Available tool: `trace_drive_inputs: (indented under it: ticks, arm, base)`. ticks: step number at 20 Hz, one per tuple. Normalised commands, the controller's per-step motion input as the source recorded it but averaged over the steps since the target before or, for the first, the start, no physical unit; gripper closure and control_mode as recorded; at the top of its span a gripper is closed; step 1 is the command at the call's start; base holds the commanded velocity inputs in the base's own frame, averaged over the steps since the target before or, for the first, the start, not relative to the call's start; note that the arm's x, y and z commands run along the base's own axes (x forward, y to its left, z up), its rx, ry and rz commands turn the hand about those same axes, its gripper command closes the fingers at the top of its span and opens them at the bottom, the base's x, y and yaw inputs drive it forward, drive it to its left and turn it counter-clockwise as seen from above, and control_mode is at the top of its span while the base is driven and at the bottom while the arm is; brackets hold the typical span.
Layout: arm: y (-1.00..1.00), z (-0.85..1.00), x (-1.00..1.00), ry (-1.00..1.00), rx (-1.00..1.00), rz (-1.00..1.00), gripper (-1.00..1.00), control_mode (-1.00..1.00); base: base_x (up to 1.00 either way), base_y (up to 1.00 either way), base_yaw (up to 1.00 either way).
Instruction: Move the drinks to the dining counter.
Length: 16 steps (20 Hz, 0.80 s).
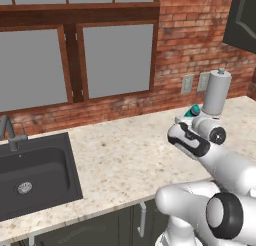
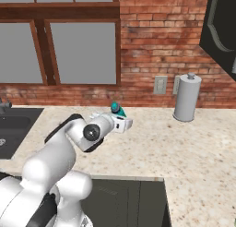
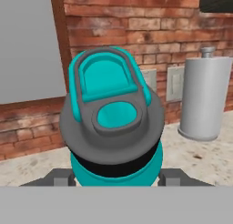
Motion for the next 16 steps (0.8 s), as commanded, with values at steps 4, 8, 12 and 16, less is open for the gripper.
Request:
trace_drive_inputs:
  ticks: [4, 8, 12, 16]
  arm:
    - [0.16, 1.00, -0.29, 0.14, 0.00, 0.00, 1.00, -1.00]
    - [0.04, 1.00, -0.40, 0.33, 0.02, 0.00, 1.00, -1.00]
    - [0.00, 1.00, -0.58, 0.25, 0.04, 0.00, 1.00, -1.00]
    - [0.00, 0.56, -0.93, 0.12, 0.02, 0.00, 1.00, -1.00]
  base:
    - [0.00, 0.00, 0.00]
    - [0.00, 0.00, 0.00]
    - [0.00, 0.00, 0.00]
    - [0.00, 0.00, 0.00]
